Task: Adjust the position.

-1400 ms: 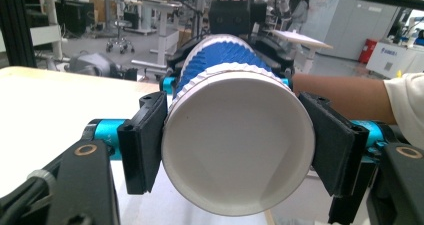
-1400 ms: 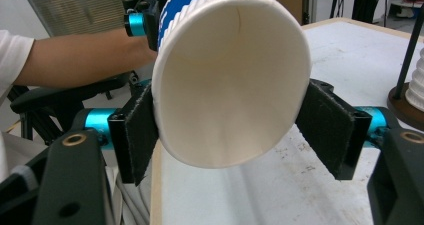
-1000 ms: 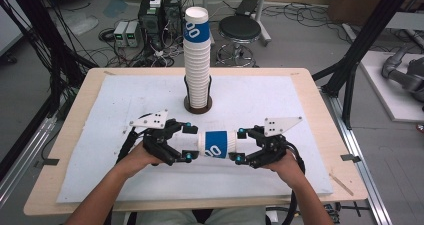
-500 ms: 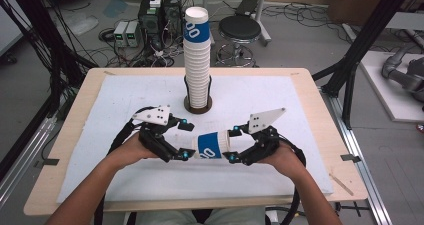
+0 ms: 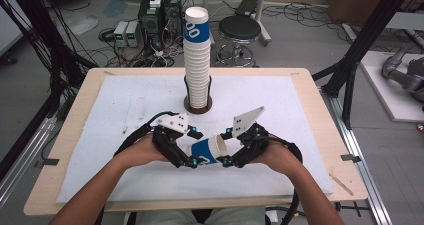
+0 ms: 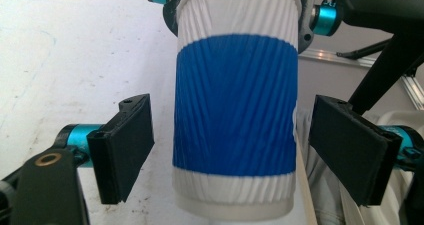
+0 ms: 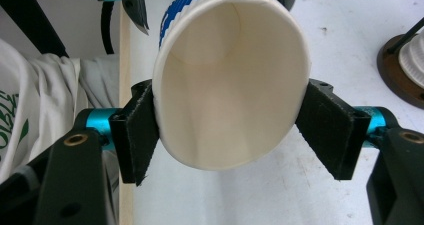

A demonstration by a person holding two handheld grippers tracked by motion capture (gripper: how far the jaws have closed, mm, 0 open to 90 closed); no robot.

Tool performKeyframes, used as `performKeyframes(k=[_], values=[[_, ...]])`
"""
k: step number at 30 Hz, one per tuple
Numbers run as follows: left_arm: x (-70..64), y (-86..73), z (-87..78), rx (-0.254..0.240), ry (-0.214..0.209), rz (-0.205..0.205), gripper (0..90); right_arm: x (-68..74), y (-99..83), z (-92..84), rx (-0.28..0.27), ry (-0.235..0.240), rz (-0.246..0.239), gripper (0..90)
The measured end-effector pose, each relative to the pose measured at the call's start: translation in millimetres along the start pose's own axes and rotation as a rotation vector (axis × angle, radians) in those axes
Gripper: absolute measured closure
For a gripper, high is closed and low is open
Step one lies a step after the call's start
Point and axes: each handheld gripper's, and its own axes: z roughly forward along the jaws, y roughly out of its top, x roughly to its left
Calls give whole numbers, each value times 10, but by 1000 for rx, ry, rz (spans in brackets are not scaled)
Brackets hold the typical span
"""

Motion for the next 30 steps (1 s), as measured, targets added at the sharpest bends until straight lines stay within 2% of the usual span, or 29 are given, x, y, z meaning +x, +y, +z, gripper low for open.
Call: performKeyframes(k=[5,8,11,14,23,30], values=[[11,2,71,66,-11,3,203,23,66,50,53,0,-13,287],[7,-14,128,95,-24,-8,215,40,91,79,90,-2,-23,287],[17,-21,166,122,-36,-12,219,50,100,102,105,2,-29,288],[21,-27,201,129,-45,-13,228,51,112,115,122,1,-39,287],[20,-30,247,139,-74,-3,289,62,132,126,127,10,-39,287],[13,-41,273,150,-78,6,298,70,137,147,138,18,-43,286]])
